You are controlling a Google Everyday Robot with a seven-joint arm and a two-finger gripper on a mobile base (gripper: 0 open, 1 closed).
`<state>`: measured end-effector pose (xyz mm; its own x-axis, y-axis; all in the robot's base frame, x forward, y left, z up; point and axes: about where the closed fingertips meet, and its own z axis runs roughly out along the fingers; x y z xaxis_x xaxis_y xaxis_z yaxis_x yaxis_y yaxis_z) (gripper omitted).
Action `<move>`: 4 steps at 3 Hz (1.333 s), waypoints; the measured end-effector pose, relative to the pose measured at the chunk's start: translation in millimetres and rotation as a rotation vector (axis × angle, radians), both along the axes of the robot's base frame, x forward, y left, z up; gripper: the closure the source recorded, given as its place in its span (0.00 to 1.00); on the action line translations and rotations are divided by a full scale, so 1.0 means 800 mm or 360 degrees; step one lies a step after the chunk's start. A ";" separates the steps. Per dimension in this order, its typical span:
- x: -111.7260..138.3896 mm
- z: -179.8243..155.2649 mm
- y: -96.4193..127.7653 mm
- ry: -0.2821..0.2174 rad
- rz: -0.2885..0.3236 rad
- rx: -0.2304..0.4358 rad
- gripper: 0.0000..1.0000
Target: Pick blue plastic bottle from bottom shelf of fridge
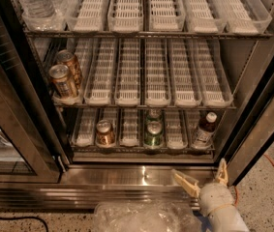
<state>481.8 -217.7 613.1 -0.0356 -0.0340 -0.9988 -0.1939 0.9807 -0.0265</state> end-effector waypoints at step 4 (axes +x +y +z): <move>0.038 -0.004 -0.020 -0.0101 -0.0058 -0.0072 0.12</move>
Offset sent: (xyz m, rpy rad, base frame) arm 0.0318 -0.0111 -0.0083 -0.0521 -0.0726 -0.0384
